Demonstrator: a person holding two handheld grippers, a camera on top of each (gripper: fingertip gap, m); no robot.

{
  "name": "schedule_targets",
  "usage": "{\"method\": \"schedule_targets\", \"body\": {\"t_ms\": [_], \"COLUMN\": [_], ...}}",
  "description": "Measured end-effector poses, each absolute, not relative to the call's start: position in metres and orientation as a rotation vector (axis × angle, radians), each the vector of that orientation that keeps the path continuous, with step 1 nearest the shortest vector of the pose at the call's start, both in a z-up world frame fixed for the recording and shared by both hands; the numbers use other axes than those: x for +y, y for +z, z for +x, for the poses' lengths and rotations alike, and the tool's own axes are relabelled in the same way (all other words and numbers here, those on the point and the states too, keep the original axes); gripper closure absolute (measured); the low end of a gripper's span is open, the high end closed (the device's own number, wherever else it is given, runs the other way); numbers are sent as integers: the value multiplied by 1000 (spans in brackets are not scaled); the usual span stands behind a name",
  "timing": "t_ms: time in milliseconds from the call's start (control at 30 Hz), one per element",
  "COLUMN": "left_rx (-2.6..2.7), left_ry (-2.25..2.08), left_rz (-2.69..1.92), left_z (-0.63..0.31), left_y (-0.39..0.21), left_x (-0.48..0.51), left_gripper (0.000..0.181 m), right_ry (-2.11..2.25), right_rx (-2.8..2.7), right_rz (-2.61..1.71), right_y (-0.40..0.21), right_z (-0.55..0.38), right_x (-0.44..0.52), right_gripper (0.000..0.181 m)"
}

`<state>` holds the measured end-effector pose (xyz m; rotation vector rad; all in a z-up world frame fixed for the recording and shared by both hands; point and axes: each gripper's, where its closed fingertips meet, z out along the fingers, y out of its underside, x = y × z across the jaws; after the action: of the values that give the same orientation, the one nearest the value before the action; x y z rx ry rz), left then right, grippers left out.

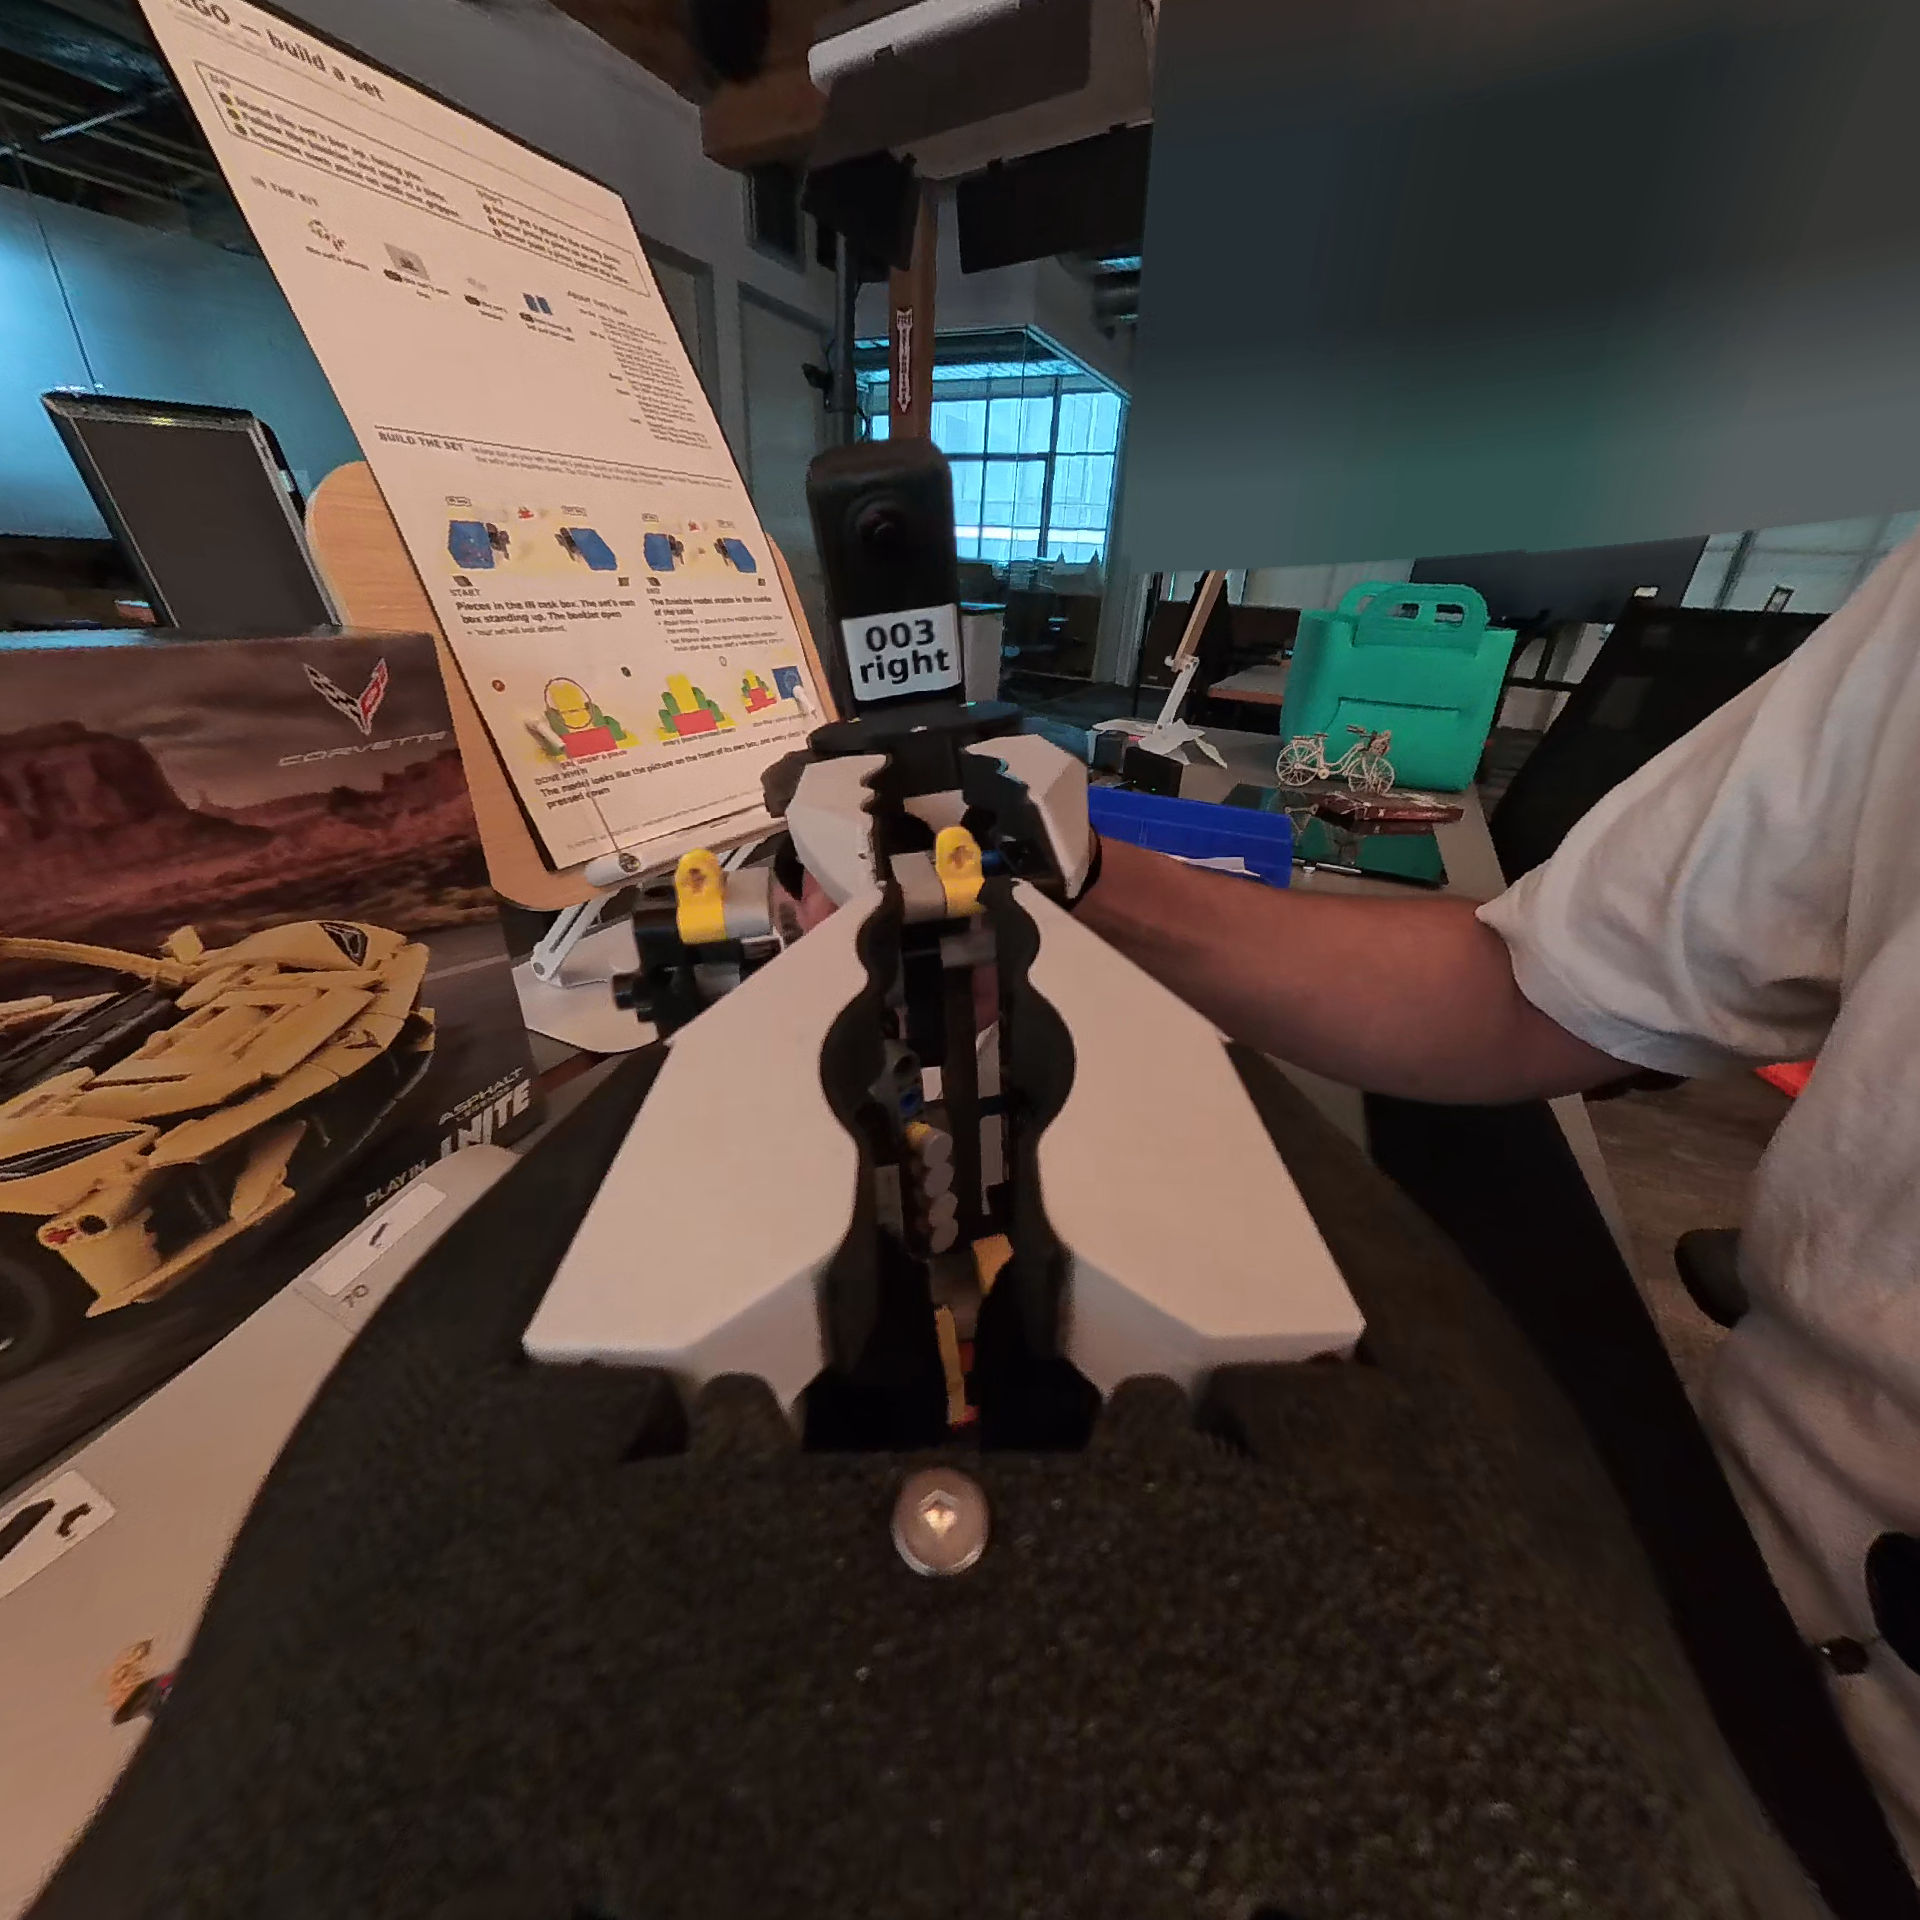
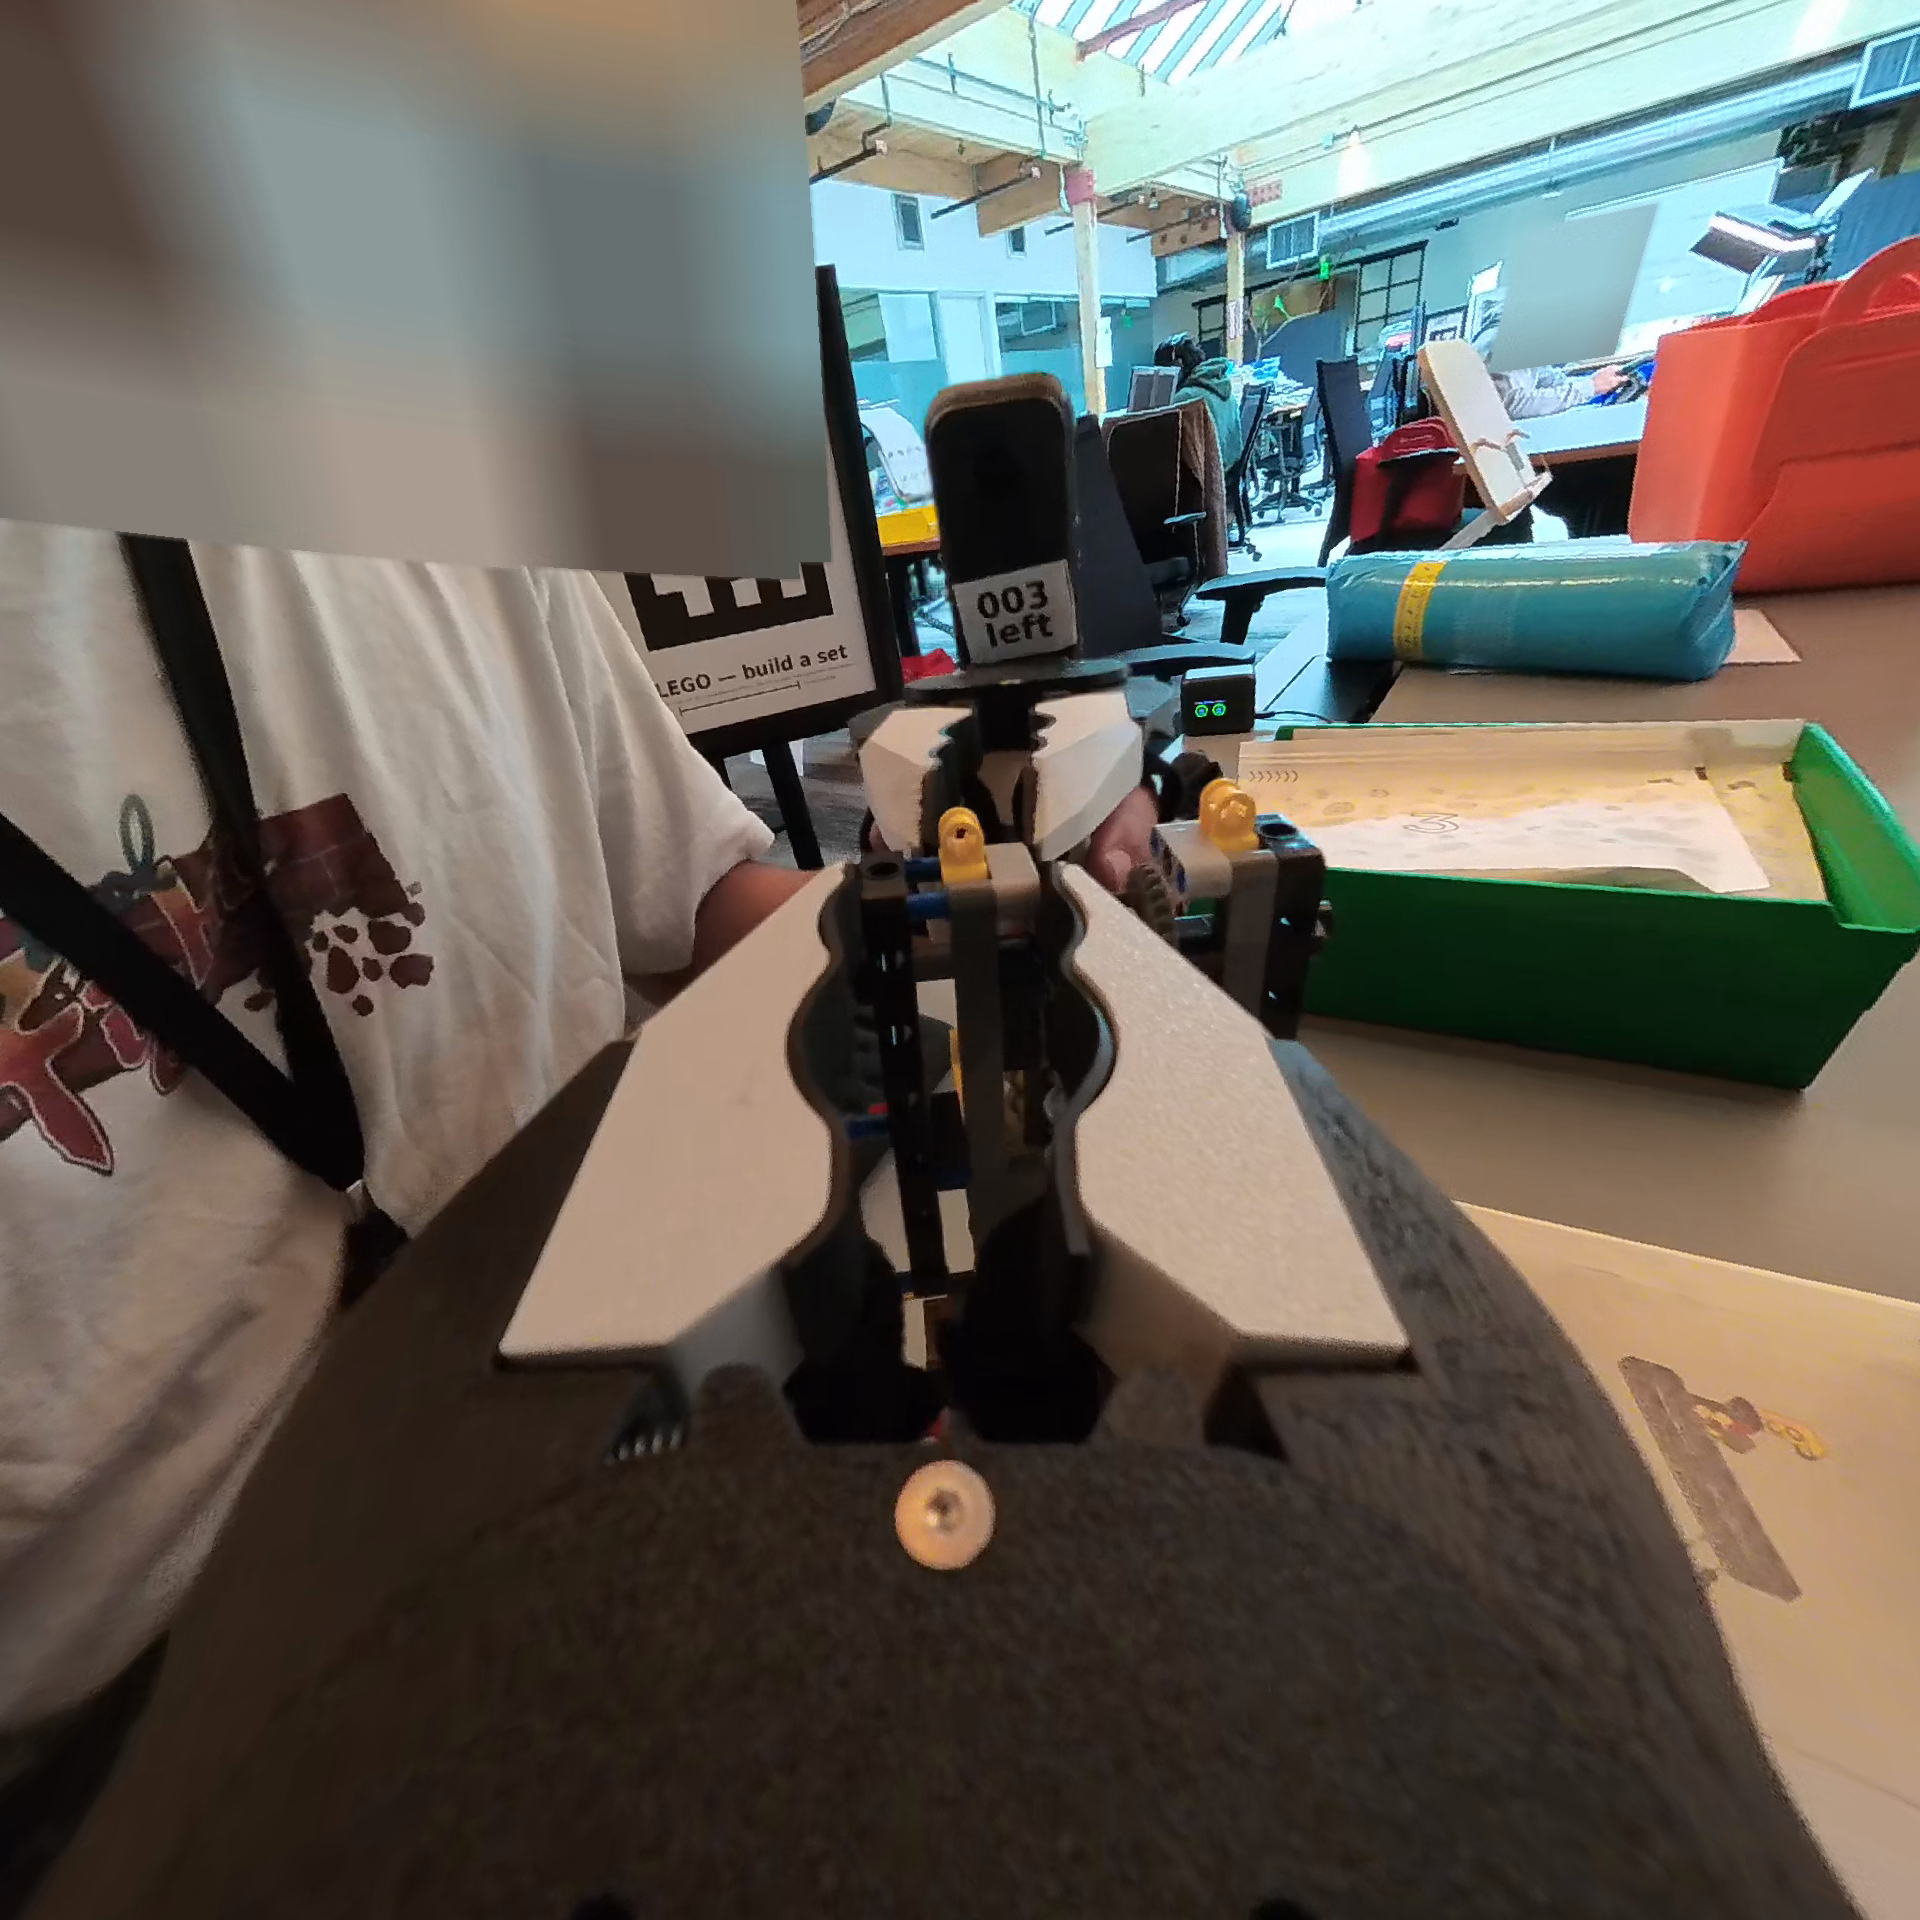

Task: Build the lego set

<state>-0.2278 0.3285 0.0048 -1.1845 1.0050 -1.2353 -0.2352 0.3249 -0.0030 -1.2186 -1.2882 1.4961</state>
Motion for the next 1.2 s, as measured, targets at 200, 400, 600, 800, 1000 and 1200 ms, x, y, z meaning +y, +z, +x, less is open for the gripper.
{"method": "schedule_targets", "body": {"t_ms": [200,400,600,800,1000,1200], "left_rx": [1005,1025,1026,1032,1012,983], "left_ry": [-1301,-1265,-1182,-1131,-1150,-1150], "left_rz": [-1176,-1183,-1206,-1195,-1180,-1171], "left_z": [-226,-229,-225,-223,-221,-215], "left_y": [6,4,3,3,3,3], "left_x": [327,327,330,329,326,324], "left_gripper": [164,148,142,143,144,147], "right_ry": [1451,1424,1409,1422,1429,1443], "right_rx": [-1324,-1311,-1285,-1255,-1216,-1166], "right_rz": [-1213,-1232,-1265,-1281,-1282,-1271], "right_y": [-4,-4,-3,-3,-2,-3], "right_z": [-233,-234,-235,-235,-233,-225], "right_x": [323,327,332,331,329,329], "right_gripper": [150,151,151,151,151,151]}}
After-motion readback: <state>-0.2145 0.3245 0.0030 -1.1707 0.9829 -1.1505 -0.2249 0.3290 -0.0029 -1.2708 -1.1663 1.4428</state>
